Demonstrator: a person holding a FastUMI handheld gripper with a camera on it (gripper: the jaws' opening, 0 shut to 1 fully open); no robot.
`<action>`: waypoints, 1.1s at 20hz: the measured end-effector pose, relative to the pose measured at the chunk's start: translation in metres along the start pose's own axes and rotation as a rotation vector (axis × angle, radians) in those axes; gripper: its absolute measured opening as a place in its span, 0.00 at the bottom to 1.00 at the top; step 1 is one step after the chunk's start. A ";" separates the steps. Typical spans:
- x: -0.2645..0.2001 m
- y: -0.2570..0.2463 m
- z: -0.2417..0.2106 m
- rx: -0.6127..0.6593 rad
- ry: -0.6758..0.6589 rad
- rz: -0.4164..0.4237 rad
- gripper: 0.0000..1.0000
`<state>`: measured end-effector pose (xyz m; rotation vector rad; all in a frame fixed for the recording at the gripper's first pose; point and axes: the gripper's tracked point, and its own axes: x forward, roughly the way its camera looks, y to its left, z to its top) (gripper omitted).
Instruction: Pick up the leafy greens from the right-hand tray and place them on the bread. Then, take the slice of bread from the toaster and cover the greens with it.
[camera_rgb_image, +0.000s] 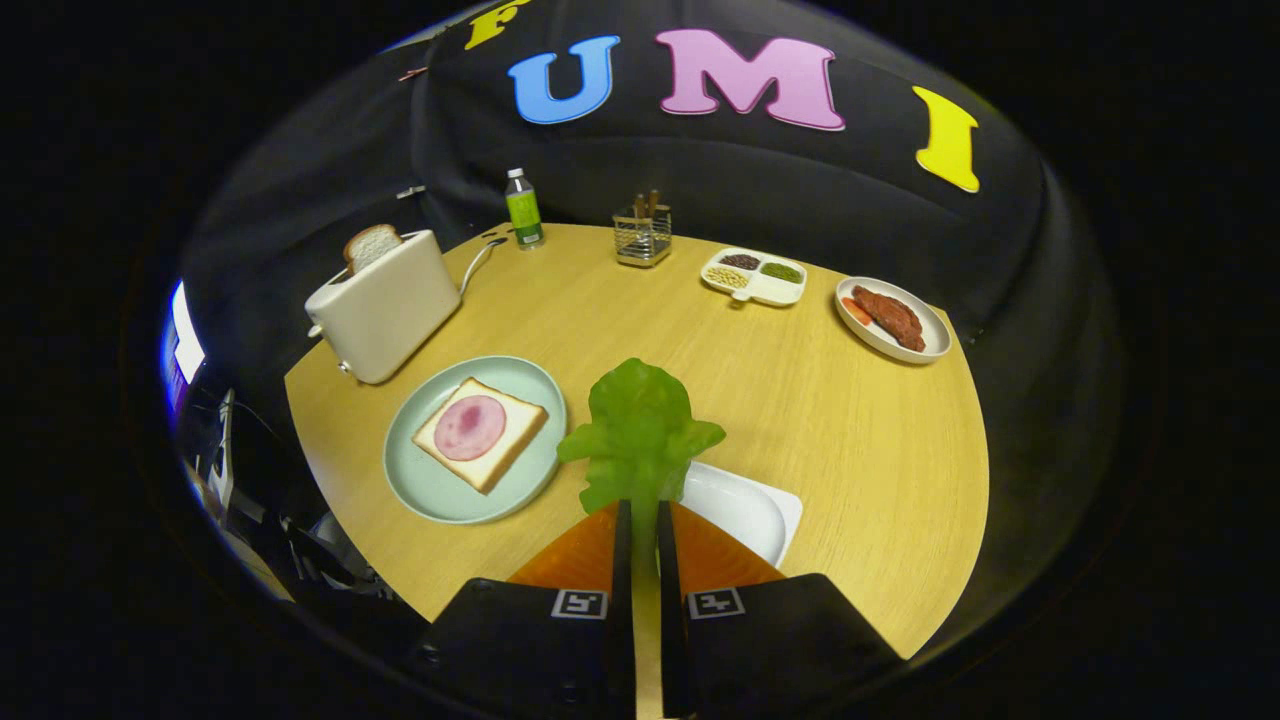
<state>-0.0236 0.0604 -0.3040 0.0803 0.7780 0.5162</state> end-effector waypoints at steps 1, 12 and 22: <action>0.003 0.013 0.007 -0.023 -0.005 0.018 0.14; 0.049 0.129 0.044 -0.145 0.005 0.182 0.14; 0.085 0.141 0.052 -0.159 -0.004 0.143 0.53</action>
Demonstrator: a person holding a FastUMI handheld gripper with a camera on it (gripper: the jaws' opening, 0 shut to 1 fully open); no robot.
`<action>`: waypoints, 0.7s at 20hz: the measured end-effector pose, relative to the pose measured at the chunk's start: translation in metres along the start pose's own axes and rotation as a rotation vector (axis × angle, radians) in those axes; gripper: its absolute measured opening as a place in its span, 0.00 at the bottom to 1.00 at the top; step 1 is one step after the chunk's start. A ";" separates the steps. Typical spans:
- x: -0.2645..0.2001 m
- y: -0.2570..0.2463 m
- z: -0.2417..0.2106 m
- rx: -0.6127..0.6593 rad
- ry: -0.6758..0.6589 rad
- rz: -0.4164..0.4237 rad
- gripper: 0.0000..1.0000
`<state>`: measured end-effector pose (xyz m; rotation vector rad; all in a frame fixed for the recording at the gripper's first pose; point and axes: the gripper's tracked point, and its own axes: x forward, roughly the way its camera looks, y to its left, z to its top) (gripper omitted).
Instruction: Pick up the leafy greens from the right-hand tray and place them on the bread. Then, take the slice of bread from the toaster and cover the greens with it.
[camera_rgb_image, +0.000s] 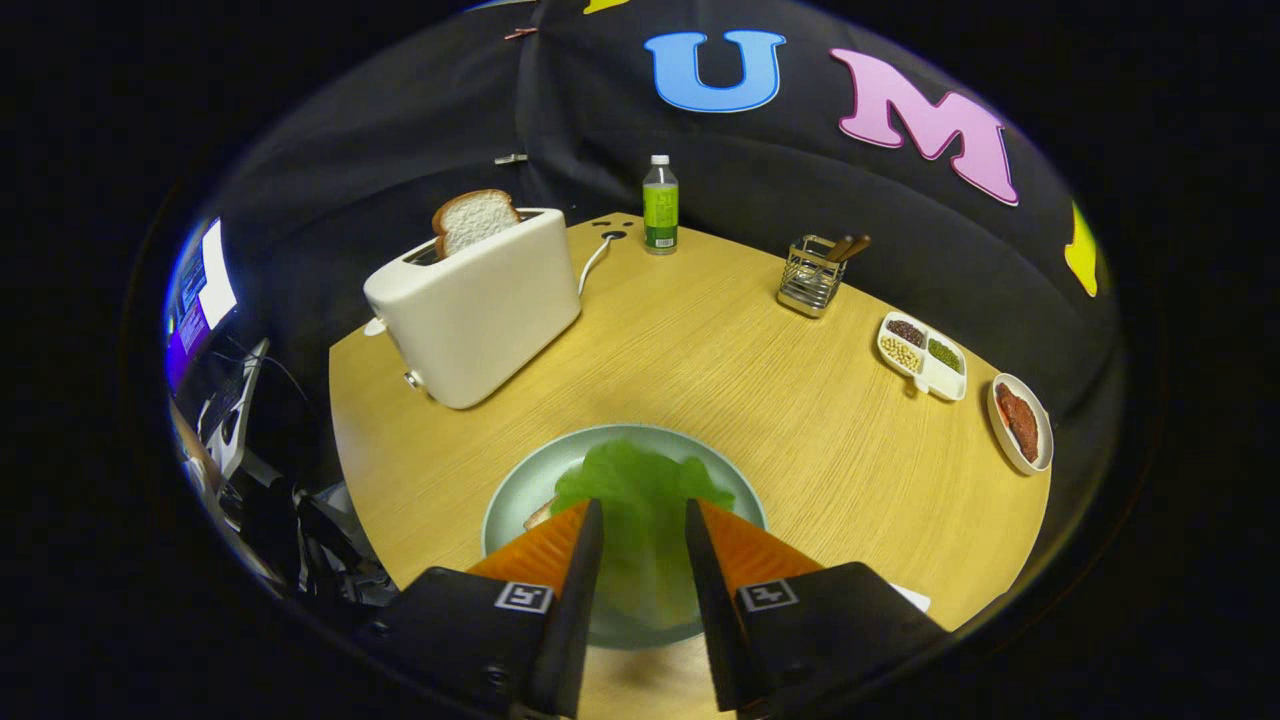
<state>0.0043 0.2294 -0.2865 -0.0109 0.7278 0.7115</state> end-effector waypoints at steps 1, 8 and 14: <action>0.001 -0.001 0.001 0.008 -0.004 -0.005 0.62; -0.023 -0.013 0.028 -0.017 -0.120 -0.046 1.00; -0.085 -0.002 0.087 -0.076 -0.336 -0.071 0.98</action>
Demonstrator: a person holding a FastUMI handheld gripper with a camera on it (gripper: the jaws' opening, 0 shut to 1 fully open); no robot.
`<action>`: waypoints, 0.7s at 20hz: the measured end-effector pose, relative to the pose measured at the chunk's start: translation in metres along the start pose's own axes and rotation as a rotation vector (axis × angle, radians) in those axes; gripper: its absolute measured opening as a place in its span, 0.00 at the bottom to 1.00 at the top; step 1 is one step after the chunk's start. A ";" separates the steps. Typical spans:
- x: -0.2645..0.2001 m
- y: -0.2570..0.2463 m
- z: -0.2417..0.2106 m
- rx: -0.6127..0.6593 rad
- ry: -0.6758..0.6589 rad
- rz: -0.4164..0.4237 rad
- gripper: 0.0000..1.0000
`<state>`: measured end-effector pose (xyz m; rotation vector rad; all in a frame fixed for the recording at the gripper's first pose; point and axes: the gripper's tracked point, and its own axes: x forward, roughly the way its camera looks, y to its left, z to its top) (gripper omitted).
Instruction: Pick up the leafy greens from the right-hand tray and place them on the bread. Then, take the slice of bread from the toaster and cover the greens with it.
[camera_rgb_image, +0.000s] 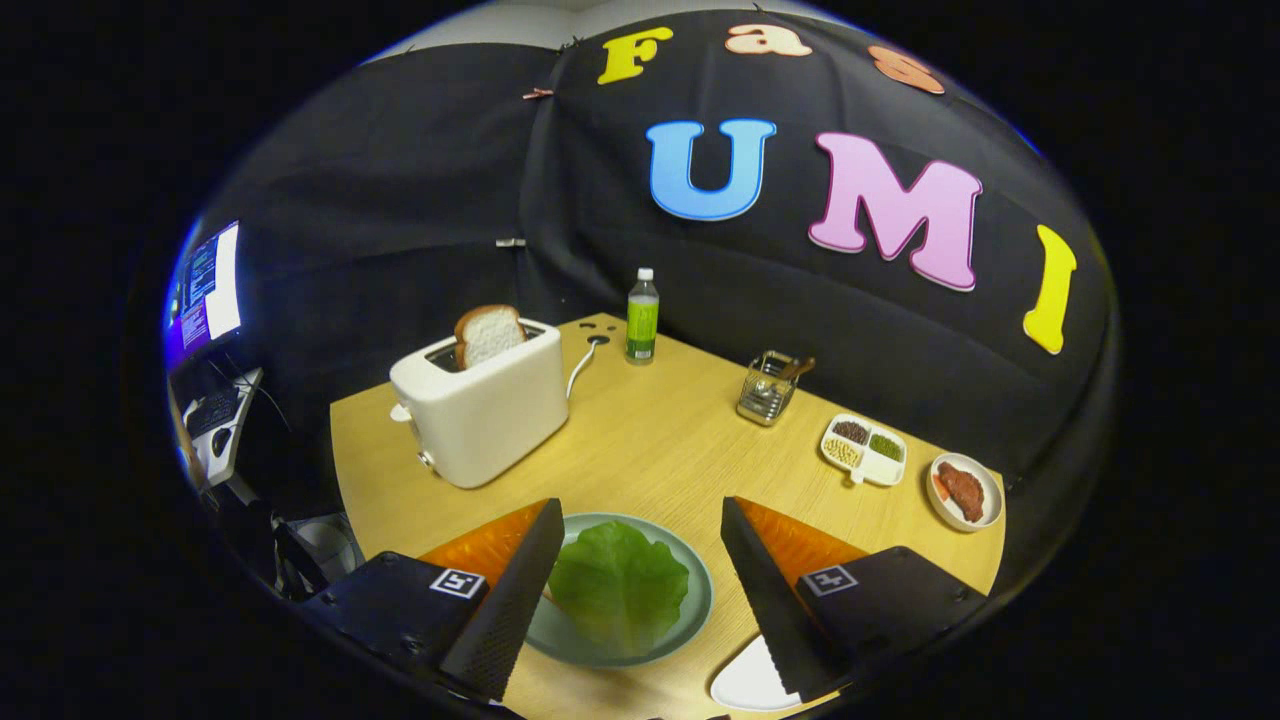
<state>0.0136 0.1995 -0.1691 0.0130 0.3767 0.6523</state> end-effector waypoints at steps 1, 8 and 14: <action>-0.008 0.000 0.019 -0.013 -0.046 -0.009 0.98; -0.058 0.008 0.169 -0.186 -0.367 -0.088 0.98; -0.068 0.052 0.249 -0.176 -0.463 -0.041 0.98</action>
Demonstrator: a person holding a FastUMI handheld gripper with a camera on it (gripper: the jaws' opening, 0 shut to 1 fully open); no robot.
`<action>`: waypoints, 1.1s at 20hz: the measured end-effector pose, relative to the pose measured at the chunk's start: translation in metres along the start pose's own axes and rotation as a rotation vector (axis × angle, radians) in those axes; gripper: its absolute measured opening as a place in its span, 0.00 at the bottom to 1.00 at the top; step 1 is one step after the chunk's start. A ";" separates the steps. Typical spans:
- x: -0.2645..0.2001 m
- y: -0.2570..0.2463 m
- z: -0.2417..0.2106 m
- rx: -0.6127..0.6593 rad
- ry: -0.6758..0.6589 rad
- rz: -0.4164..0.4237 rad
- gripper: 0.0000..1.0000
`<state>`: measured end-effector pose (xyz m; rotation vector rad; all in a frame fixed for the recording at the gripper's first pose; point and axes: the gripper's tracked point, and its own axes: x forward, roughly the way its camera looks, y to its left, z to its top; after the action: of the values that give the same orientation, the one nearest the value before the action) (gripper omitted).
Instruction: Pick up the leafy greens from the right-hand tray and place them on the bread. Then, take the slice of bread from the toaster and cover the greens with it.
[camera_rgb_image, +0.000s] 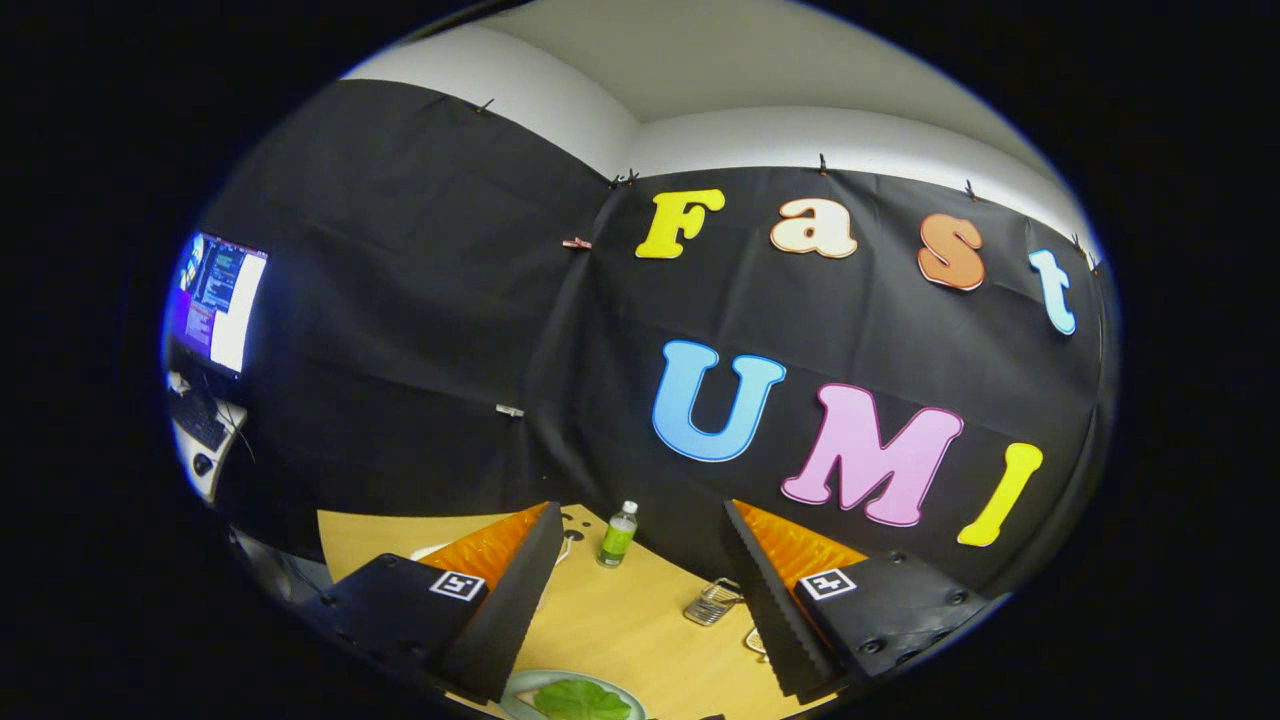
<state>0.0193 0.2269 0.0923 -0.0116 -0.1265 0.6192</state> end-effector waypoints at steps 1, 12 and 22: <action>0.007 0.005 0.007 0.017 -0.006 0.005 0.98; 0.092 0.120 -0.048 0.058 0.131 0.114 0.98; 0.165 0.158 -0.179 0.186 0.406 0.045 0.98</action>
<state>0.0833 0.4558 -0.0741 0.0396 0.3248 0.6603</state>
